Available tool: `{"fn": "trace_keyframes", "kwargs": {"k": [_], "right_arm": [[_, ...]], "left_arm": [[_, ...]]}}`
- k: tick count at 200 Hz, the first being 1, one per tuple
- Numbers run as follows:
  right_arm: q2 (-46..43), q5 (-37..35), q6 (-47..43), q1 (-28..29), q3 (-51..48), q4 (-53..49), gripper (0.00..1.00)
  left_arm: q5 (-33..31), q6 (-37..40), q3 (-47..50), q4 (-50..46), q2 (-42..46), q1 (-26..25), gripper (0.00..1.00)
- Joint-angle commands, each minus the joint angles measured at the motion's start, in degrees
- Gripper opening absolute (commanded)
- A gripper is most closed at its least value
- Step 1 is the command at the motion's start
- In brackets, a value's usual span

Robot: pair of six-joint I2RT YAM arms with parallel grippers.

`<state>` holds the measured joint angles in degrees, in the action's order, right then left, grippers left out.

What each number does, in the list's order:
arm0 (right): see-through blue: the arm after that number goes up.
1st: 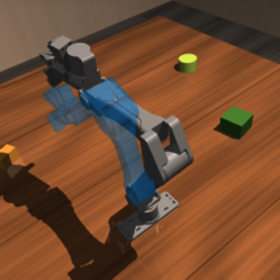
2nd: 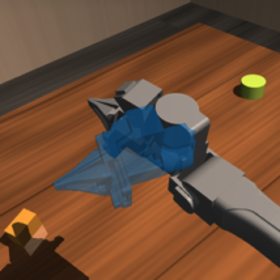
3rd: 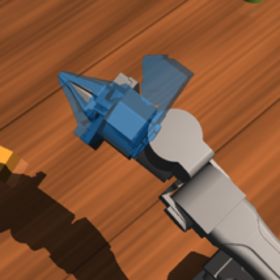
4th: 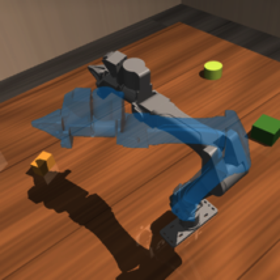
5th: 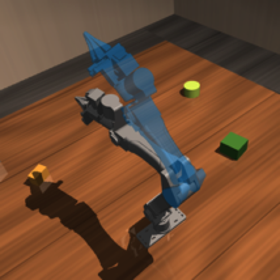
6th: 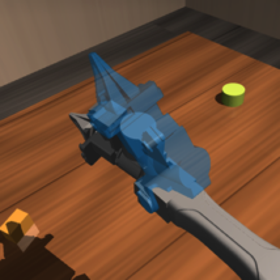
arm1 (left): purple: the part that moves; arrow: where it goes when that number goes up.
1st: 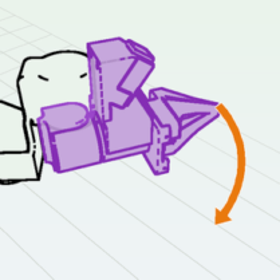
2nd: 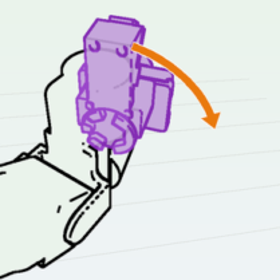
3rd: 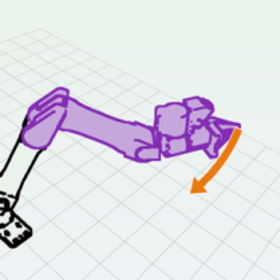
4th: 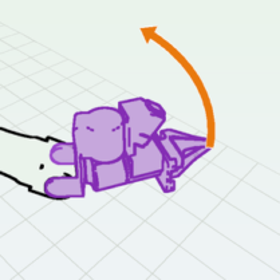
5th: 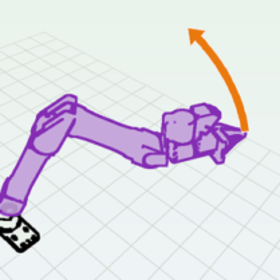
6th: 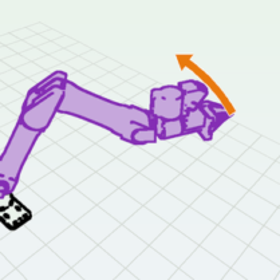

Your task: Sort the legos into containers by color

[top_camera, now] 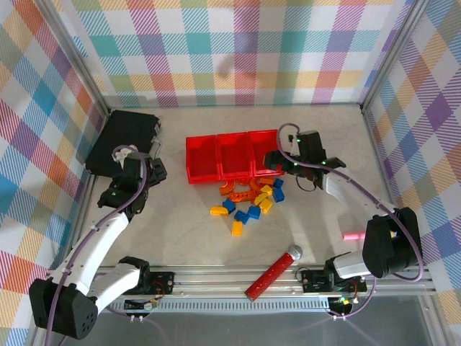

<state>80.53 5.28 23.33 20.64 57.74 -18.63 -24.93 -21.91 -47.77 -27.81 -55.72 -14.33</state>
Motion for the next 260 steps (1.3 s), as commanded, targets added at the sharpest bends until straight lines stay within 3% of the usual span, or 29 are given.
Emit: {"fn": "trace_keyframes", "kwargs": {"k": [1, 40, 68, 187, 260], "right_arm": [[0.50, 0.84, 0.95, 1.75, 3.11, -12.49, 1.00], [-1.85, -0.09, -2.88, 1.77, 2.53, -23.41, 0.96], [-2.14, -0.58, -6.37, 1.77, 0.74, -25.41, 0.93], [10.28, -2.05, -15.57, 1.90, 5.73, -28.31, 0.79], [15.47, -6.42, -17.00, 4.01, 9.93, -31.00, 0.76]], "left_arm": [[5.89, -2.15, -3.66, -13.80, 2.02, -0.92, 1.00], [13.71, -2.98, -4.38, -16.96, 5.89, -0.95, 1.00], [18.07, -3.31, -4.39, -16.43, 6.31, -0.97, 1.00], [25.82, -2.97, -1.08, -12.36, 8.54, -1.27, 1.00], [26.14, -3.09, -0.96, -11.74, 8.17, -1.28, 1.00]]}}
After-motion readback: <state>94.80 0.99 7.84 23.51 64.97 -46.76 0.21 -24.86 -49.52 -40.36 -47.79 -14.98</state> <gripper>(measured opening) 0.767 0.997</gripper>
